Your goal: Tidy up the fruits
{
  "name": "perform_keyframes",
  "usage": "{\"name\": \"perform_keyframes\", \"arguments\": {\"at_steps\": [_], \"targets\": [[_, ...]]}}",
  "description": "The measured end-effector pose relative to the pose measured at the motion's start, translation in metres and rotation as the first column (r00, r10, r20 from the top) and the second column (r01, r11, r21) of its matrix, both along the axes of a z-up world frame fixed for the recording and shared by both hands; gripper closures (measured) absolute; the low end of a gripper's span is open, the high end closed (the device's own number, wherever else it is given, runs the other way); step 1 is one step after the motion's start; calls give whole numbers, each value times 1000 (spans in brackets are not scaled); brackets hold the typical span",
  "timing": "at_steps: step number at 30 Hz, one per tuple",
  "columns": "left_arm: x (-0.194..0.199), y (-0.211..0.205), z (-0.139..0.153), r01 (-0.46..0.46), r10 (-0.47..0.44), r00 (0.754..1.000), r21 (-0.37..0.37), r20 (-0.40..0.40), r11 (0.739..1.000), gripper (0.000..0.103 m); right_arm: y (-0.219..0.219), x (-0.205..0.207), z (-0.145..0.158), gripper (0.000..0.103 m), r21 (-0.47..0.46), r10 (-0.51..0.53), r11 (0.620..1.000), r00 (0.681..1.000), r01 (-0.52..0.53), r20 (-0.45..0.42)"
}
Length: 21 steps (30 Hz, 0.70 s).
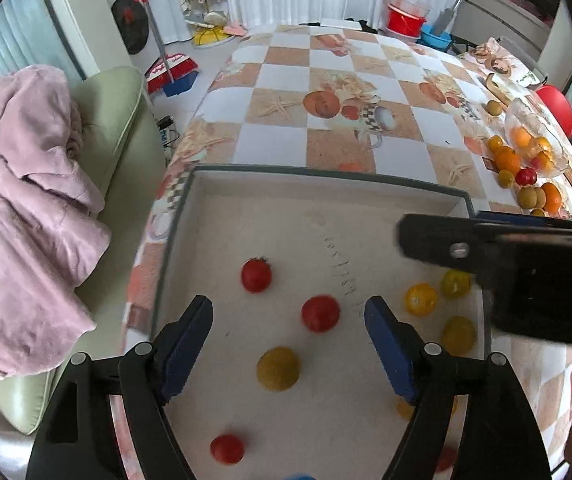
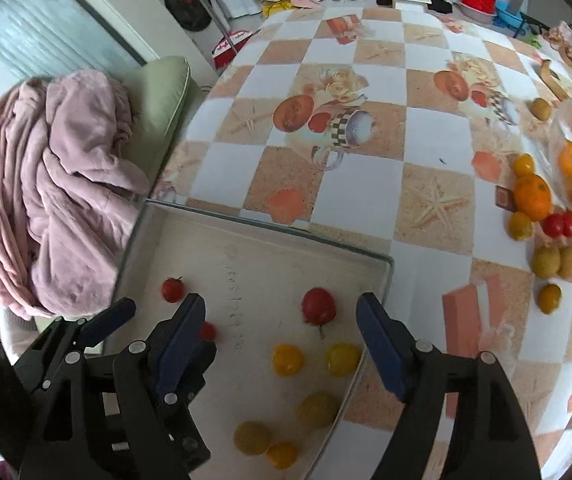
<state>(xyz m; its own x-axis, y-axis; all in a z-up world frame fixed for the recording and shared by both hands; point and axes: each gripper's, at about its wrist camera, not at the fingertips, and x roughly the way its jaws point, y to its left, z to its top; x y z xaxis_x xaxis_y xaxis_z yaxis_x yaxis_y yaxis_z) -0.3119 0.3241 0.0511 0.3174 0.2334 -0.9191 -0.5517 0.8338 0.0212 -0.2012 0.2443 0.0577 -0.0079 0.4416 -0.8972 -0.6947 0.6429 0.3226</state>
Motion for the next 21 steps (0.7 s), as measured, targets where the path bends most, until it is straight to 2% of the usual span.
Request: {"name": "perform_keyframes", "arguments": {"at_steps": [4, 5, 6, 8, 10, 14, 18, 21], "targets": [[-16, -1, 14, -8, 8, 1000, -27, -16, 1000, 24, -20, -13, 13, 10, -29, -10, 1000, 1000, 10, 7], [-19, -2, 18, -6, 6, 1000, -28, -20, 1000, 23, -25, -16, 16, 2, -42, -9, 999, 1000, 10, 9], [-24, -4, 22, -4, 3, 1000, -32, -26, 999, 15, -31, -22, 19, 0, -50, -9, 999, 1000, 9, 10], [-32, -8, 29, 5, -5, 999, -25, -32, 1000, 0, -37, -28, 22, 0, -74, -6, 997, 1000, 6, 8], [-38, -12, 35, 24, -25, 999, -12, -44, 1000, 0, -44, -38, 24, 0, -98, -3, 995, 1000, 4, 8], [-51, -20, 43, 50, -50, 991, -4, -121, 999, 0, -52, -54, 31, 0, -154, 7, 988, 999, -2, 36], [-68, -30, 53, 90, -89, 986, 6, -142, 996, 0, -54, -72, 41, 0, -222, 34, 975, 998, -20, 60], [-82, -37, 60, 115, -116, 980, -15, -160, 993, 0, -54, -87, 48, 0, -272, 71, 961, 994, -44, 89]]}}
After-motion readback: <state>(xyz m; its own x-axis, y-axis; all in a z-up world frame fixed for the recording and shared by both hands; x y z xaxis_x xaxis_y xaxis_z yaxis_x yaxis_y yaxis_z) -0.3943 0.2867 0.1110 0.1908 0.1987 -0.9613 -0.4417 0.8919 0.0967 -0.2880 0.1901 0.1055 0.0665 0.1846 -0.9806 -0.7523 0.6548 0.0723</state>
